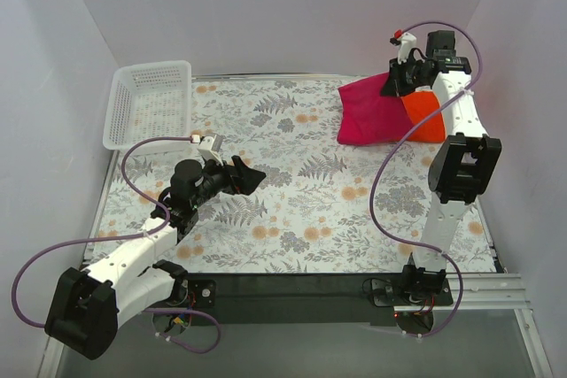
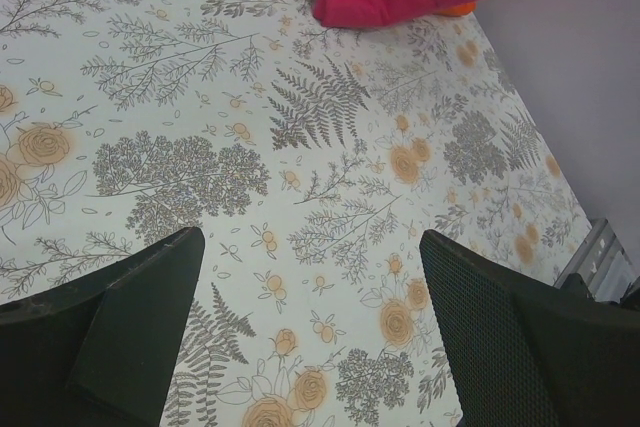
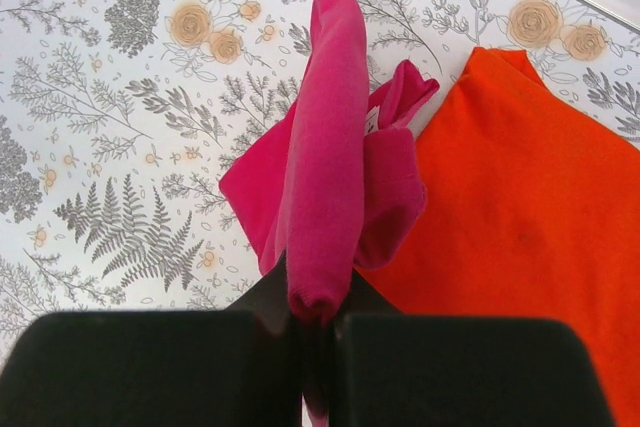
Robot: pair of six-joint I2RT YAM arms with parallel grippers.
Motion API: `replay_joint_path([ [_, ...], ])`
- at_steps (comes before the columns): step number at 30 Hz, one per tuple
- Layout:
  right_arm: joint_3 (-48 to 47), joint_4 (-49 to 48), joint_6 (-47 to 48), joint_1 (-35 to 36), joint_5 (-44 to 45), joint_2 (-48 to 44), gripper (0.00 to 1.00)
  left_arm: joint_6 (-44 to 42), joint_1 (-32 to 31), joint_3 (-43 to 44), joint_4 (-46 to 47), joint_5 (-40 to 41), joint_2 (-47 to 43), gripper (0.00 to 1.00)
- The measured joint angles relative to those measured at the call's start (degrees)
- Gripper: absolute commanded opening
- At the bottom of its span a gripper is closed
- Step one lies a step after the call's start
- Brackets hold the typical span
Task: Fold and stack the t-shirts
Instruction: Neatly place the folded tshirt to the corner
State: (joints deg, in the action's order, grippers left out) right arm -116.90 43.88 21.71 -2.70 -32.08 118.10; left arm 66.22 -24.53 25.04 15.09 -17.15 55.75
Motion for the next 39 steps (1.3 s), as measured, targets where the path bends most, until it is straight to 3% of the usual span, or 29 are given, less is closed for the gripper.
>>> replay_joint_path([
  [22,-4.66,2.97,1.05,-4.33,-0.94,0.59,0.01,0.02,0.00,-0.24,0.44,-0.26,1.36,0.82],
  [39,-8.74,3.17,2.80,-5.01,1.51,6.19,0.01,0.02,0.00,-0.26,0.46,-0.46,2.12,0.82],
])
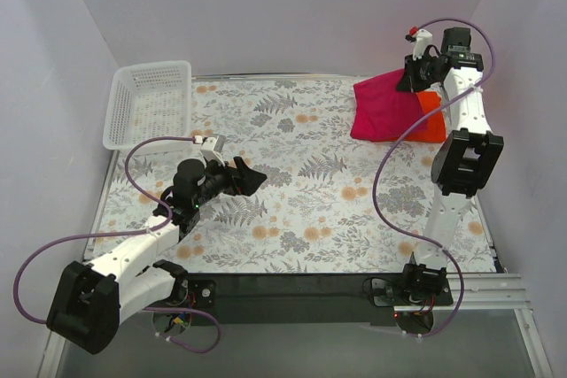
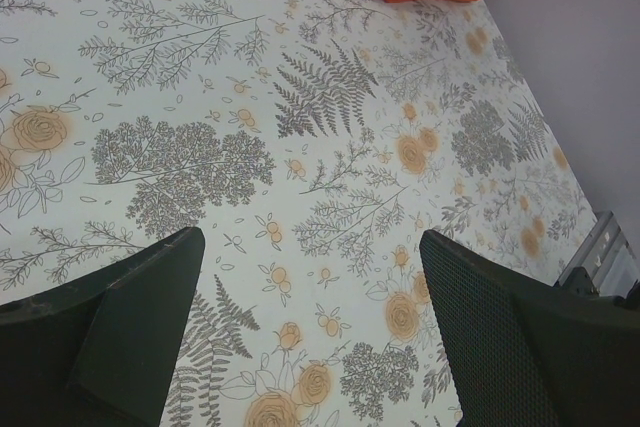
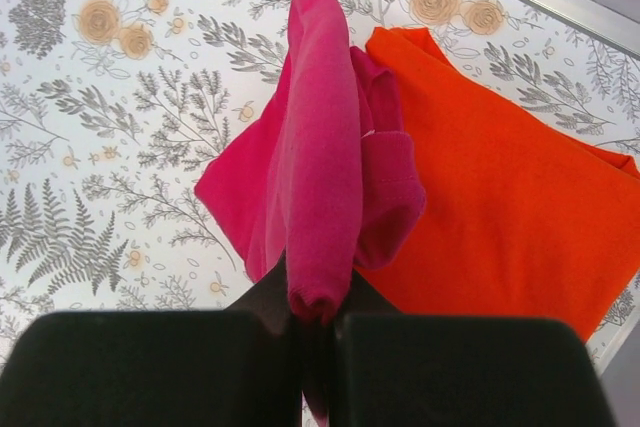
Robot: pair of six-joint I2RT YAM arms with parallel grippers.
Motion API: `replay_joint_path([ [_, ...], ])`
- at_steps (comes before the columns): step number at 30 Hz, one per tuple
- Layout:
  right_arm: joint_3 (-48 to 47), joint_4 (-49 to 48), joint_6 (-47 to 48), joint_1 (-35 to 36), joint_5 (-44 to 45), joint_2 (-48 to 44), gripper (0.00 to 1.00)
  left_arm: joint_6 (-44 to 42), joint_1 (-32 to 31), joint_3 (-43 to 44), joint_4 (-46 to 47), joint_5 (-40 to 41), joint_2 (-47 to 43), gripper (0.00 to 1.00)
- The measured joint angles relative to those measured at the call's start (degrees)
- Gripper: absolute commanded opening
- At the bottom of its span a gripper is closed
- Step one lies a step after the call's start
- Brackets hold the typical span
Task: Fold and stack the t-shirts
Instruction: Neatly place the folded tshirt to the corner
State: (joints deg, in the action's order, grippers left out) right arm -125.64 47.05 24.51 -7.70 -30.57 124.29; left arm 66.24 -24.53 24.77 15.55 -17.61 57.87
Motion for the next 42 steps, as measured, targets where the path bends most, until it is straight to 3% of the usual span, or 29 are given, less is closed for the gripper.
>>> replay_joint_path([
  [23,-3.39,0.00,1.42,-3.02,0.68,3.34,0.01,0.00,0.00,0.00,0.00,-0.42,2.40,0.82],
  [42,-3.39,0.00,0.74,-4.50,-1.99,-0.94,0.01,0.00,0.00,0.00,0.15,-0.85,2.67,0.82],
])
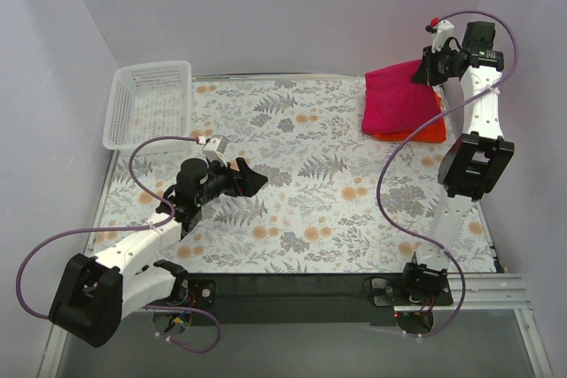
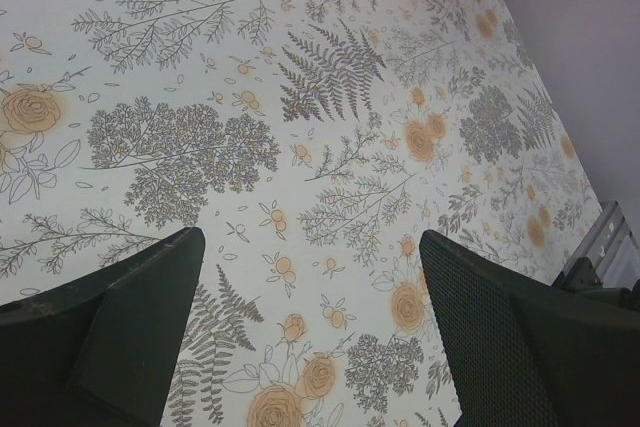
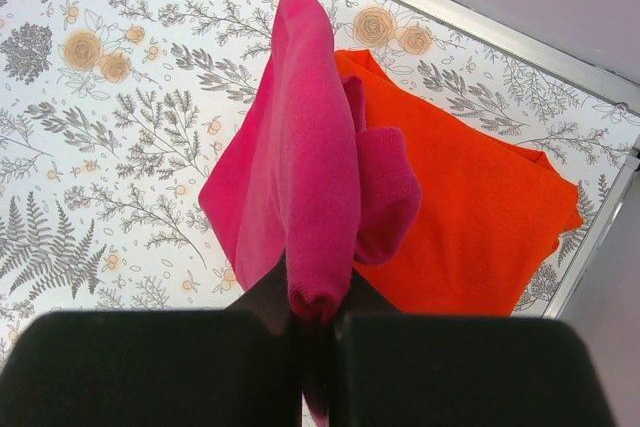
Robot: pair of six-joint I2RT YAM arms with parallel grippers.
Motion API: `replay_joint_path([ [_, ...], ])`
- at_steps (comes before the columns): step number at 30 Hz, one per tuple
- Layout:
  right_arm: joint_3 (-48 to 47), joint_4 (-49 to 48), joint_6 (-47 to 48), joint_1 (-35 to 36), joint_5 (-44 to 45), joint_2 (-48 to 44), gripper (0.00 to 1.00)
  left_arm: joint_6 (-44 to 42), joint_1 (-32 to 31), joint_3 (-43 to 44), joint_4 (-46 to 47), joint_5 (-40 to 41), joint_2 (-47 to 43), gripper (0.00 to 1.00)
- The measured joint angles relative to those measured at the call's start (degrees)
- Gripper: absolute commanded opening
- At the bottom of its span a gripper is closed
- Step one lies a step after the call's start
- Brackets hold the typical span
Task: Fold and stack the t-shirts
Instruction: Neatly place the folded tshirt to the corner
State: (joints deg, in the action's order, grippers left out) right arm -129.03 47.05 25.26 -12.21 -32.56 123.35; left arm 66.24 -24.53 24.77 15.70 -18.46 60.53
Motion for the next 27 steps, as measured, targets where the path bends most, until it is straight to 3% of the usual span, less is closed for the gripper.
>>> replay_joint_path([
  [27,-0.22,-0.81,2.19,-0.50,3.72,1.27,0.01,0.00,0.00,0.00,0.33,-0.20,0.72,0.82],
])
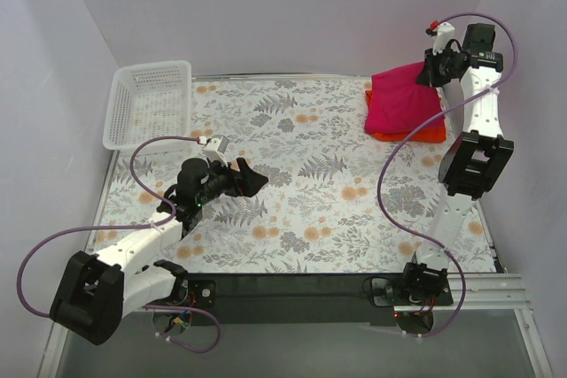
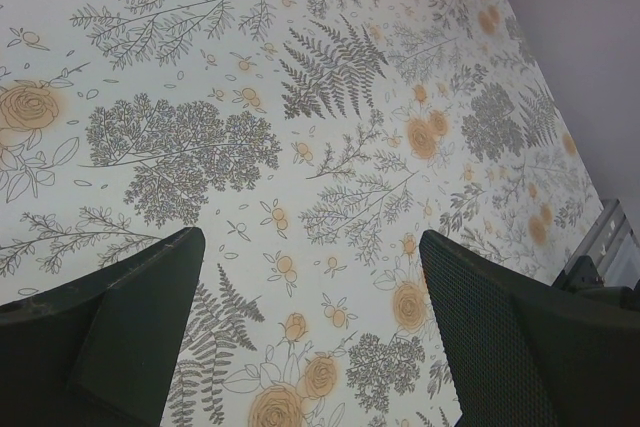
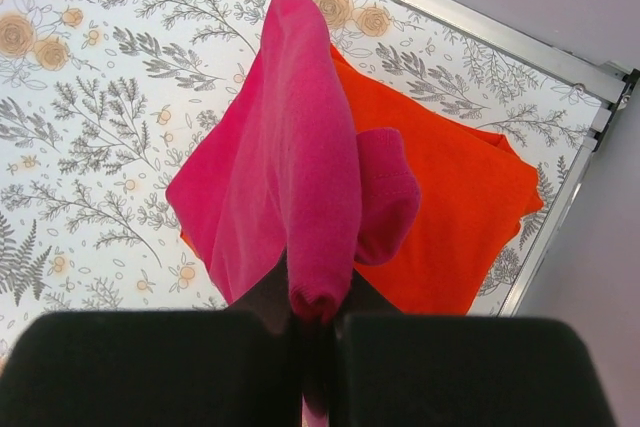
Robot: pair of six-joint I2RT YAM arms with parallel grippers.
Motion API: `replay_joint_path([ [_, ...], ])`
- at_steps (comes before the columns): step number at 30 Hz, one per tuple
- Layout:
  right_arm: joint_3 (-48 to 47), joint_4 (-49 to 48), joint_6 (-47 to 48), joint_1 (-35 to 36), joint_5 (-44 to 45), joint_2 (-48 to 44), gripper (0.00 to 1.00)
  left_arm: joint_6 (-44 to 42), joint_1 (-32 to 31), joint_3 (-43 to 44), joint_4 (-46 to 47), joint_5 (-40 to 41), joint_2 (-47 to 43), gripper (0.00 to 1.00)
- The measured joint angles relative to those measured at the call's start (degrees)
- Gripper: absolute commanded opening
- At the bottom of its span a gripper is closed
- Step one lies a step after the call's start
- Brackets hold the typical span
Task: Fold and stack the t-shirts
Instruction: Neatly place the folded tshirt to the corner
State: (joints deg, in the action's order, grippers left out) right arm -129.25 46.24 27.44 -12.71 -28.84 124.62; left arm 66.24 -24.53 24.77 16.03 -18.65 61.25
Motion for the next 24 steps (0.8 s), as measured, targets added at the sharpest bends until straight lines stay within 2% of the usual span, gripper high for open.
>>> replay_joint_path([
  [16,1.40,-7.45,-0.22,0.85,1.05,1.86,0.03,-0.02,0.00,0.00,0.07,-0.02,1.81,0.82],
  [21,1.66,-8.83,0.02,1.22,3.08,3.06,0.07,-0.02,0.00,0.00,0.09,-0.04,2.10,0.82],
  [24,1.99,-9.35,0.55,1.20,4.68,3.23,0.14,-0.04,0.00,0.02,0.07,-0.04,2.36,0.82],
])
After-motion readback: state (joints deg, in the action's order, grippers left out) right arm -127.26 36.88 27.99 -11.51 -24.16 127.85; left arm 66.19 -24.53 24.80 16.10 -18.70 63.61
